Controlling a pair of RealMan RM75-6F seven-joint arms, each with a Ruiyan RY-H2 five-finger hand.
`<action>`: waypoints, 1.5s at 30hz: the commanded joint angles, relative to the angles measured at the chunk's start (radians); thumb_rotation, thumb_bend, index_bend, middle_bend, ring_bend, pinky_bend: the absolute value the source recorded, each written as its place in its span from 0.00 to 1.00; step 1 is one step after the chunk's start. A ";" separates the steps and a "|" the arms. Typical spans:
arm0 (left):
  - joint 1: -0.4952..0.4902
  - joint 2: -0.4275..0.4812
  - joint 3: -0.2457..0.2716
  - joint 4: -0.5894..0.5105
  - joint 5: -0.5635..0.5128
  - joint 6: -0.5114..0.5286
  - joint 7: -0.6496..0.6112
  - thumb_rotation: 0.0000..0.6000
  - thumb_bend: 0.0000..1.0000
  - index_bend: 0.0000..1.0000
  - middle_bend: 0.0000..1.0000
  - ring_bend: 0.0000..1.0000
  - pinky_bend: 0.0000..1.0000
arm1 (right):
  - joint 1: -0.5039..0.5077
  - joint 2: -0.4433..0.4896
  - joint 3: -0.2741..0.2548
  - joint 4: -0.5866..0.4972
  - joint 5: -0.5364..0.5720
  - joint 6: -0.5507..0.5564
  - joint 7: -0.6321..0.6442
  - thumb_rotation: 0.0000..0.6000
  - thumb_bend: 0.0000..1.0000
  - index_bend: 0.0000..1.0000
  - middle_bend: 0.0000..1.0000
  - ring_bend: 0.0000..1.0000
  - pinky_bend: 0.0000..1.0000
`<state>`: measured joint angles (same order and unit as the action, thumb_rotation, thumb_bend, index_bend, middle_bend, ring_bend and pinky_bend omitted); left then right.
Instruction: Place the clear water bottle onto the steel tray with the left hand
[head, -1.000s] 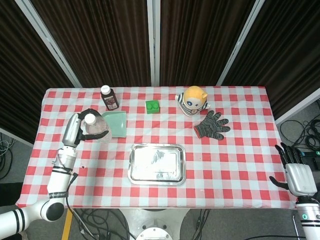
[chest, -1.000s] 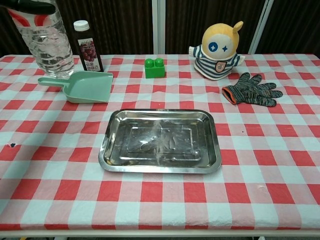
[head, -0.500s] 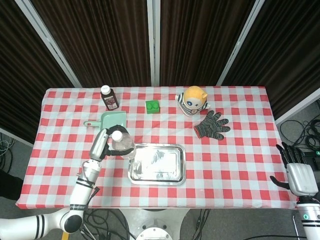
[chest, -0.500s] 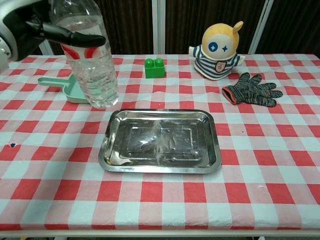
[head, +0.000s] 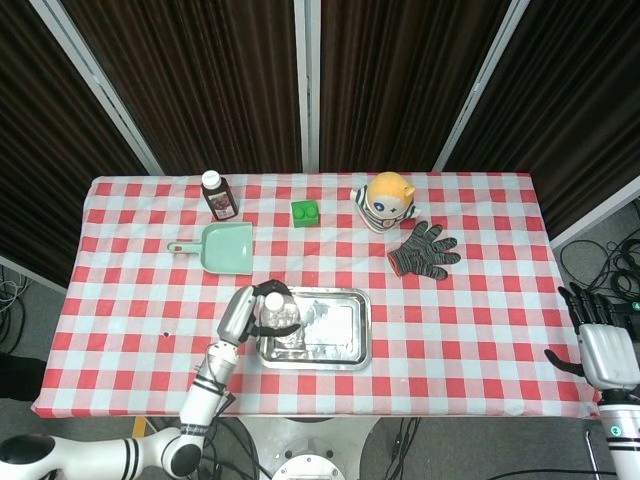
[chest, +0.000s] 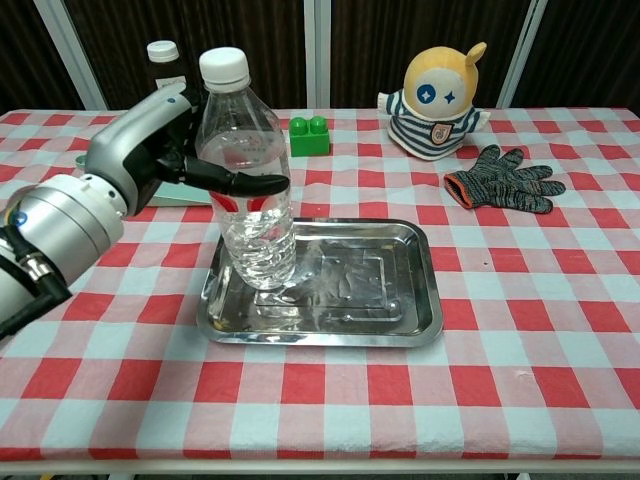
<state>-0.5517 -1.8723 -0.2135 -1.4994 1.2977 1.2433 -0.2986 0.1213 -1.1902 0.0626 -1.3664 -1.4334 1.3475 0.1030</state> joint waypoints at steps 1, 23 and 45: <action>0.003 -0.025 0.004 0.034 0.020 0.006 -0.025 1.00 0.21 0.58 0.64 0.53 0.57 | 0.001 -0.001 0.000 0.001 0.001 -0.002 0.000 1.00 0.10 0.00 0.00 0.00 0.00; 0.019 -0.097 0.027 0.195 0.093 0.011 -0.134 1.00 0.19 0.52 0.62 0.51 0.55 | 0.006 -0.006 0.007 0.015 0.022 -0.024 0.009 1.00 0.10 0.00 0.00 0.00 0.00; 0.024 -0.075 0.027 0.155 0.136 0.013 -0.166 1.00 0.01 0.26 0.37 0.29 0.34 | 0.006 0.000 0.008 0.009 0.028 -0.030 0.018 1.00 0.10 0.00 0.00 0.00 0.00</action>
<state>-0.5257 -1.9530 -0.1835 -1.3361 1.4332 1.2584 -0.4690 0.1271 -1.1907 0.0701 -1.3572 -1.4058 1.3171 0.1208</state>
